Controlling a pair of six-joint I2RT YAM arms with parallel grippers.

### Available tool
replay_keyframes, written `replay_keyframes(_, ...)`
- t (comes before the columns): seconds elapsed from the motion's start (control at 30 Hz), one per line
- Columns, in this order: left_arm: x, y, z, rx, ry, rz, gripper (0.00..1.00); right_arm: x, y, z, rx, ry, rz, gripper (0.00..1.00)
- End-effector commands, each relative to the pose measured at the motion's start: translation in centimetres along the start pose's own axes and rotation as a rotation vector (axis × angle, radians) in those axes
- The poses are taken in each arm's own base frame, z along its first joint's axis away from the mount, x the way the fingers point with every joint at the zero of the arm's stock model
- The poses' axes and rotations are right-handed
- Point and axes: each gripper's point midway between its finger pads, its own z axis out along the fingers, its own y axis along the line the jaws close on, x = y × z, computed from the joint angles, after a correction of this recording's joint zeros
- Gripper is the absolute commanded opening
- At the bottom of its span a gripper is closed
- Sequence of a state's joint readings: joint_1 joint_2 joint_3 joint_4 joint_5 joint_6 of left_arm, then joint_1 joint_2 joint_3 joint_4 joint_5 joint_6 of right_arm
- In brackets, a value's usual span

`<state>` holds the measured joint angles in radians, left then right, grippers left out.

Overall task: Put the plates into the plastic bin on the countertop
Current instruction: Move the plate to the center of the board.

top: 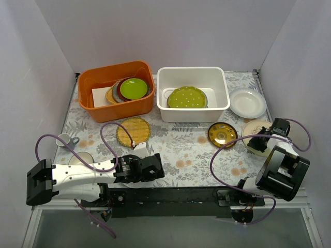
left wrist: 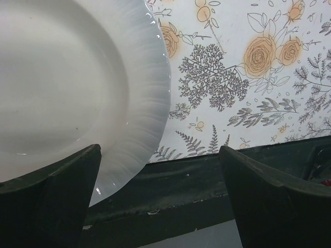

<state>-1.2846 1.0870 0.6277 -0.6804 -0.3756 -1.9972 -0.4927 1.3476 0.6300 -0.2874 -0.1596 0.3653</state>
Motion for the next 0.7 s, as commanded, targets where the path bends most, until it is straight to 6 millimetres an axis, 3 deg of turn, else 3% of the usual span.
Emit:
replay_keyframes(0.0,-0.6,-1.0,-0.8,0.025,-0.007,-0.061,0.98,2.2,1.3,0.5,-0.059,0.058,-0.093,0.01)
replay_keyframes(0.3,-1.2,-1.3,-1.5,0.044,-0.027,-0.078,0.98,6.5,2.3,0.6,-0.108,0.185,-0.177,0.01)
replay_keyframes(0.67,-1.6,-2.2,-1.7,0.054,-0.033,-0.072,0.98,10.3,5.1,-1.1,-0.187,0.27,-0.281,0.01)
